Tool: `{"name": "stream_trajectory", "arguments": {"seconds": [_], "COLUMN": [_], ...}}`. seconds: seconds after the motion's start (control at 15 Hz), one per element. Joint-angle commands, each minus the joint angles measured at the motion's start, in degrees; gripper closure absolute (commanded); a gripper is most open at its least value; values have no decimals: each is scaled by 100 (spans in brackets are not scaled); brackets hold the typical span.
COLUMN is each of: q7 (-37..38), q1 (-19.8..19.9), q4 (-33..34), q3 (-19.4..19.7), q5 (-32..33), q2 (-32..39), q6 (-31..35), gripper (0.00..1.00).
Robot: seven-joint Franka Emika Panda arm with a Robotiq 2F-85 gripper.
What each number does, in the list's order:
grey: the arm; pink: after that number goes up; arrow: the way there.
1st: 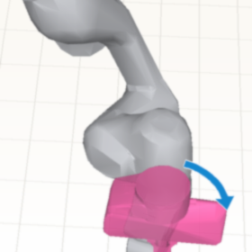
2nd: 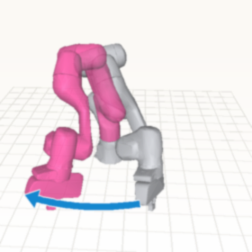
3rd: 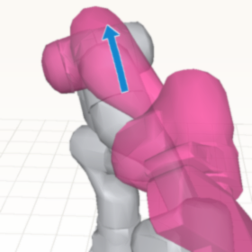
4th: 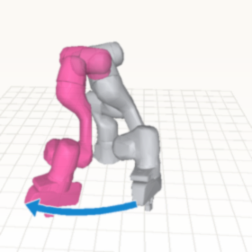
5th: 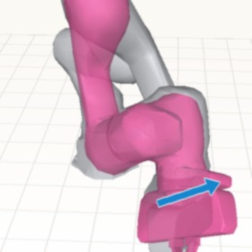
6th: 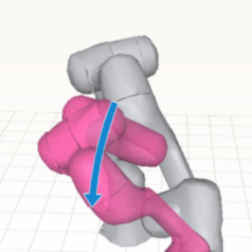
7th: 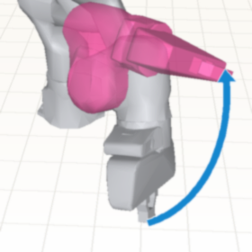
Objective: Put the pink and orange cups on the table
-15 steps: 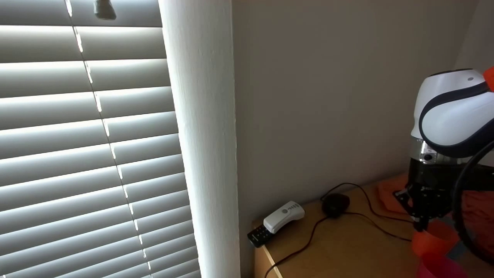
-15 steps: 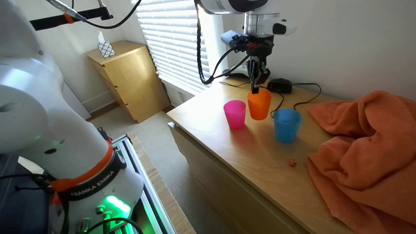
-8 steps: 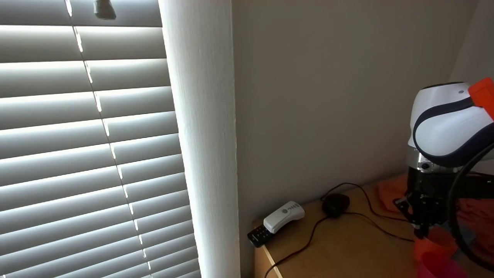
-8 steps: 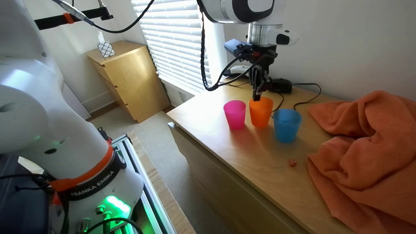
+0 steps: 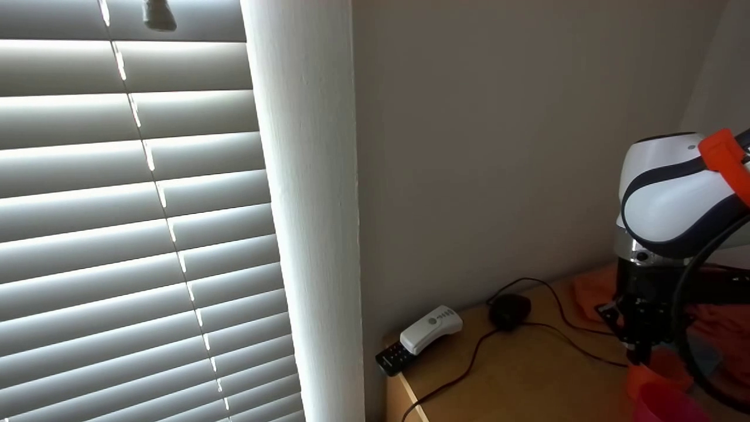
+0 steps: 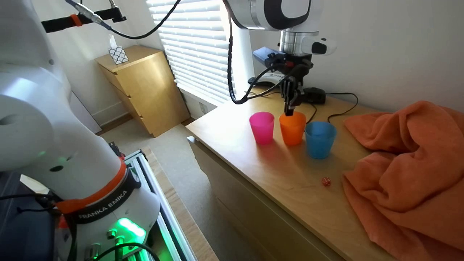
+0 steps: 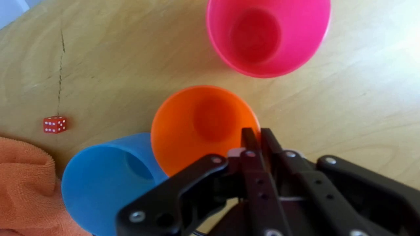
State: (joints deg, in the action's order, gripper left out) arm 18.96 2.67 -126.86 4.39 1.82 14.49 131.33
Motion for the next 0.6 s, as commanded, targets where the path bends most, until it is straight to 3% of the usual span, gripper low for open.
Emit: {"name": "stream_trajectory", "arguments": {"seconds": [0.0,0.47,0.53], "q7": [-56,28,-41], "q1": [-43,-53,-28], "q4": [47,-337,-419], "q3": [57,70,59], "q5": [15,72,53], "q2": [37,-900,-1129], "q6": [5,-5,-5], "gripper": [56,3,0]}}
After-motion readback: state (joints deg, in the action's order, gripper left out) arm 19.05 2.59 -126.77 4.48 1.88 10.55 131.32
